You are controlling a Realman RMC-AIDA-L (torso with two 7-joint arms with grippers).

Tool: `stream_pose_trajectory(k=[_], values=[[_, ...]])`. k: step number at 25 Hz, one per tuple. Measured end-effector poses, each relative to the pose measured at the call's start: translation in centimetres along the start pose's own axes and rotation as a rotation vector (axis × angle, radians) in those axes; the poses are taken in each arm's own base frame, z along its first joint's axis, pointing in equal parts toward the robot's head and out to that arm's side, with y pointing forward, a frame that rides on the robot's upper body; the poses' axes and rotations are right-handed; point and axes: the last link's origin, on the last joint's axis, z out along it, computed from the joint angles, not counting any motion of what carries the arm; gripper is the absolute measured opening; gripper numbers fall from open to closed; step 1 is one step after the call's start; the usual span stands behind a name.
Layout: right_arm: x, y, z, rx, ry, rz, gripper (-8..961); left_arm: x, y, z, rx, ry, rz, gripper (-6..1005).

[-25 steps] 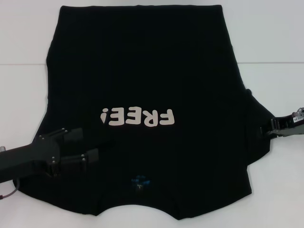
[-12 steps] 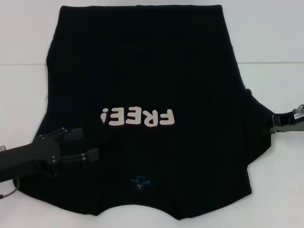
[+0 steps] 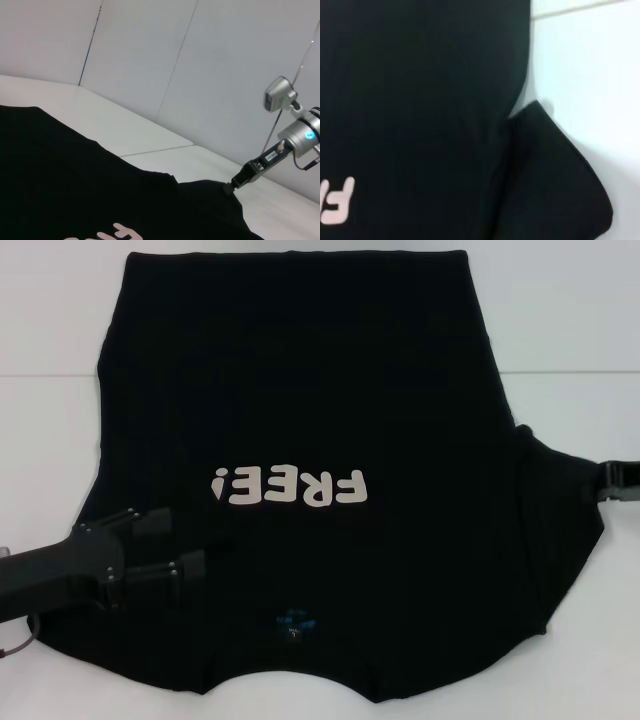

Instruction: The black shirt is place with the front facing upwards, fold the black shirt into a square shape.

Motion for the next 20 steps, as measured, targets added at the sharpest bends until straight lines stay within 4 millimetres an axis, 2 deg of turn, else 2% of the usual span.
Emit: stream_pose_trajectory(k=[4, 13, 17, 20], values=[[-0.3, -0.3, -0.8, -0.018, -0.037, -0.001, 30, 0.0, -0.1, 0.0, 0.002, -0.002, -0.005, 944], [-1.7, 1.0, -1.7, -0.044, -0.077, -0.057, 31, 0.0, -0.1, -0.2, 0.009, -0.003, -0.006, 942], [-2.2, 2.0, -1.8, -0.070, -0.073, -0.101, 31, 0.0, -0.2, -0.2, 0.010, -0.004, -0.011, 941], [-2.7, 3.6, -1.3, -0.077, -0.050, -0.162, 31, 0.0, -0.2, -0.2, 0.010, -0.006, -0.017, 941]])
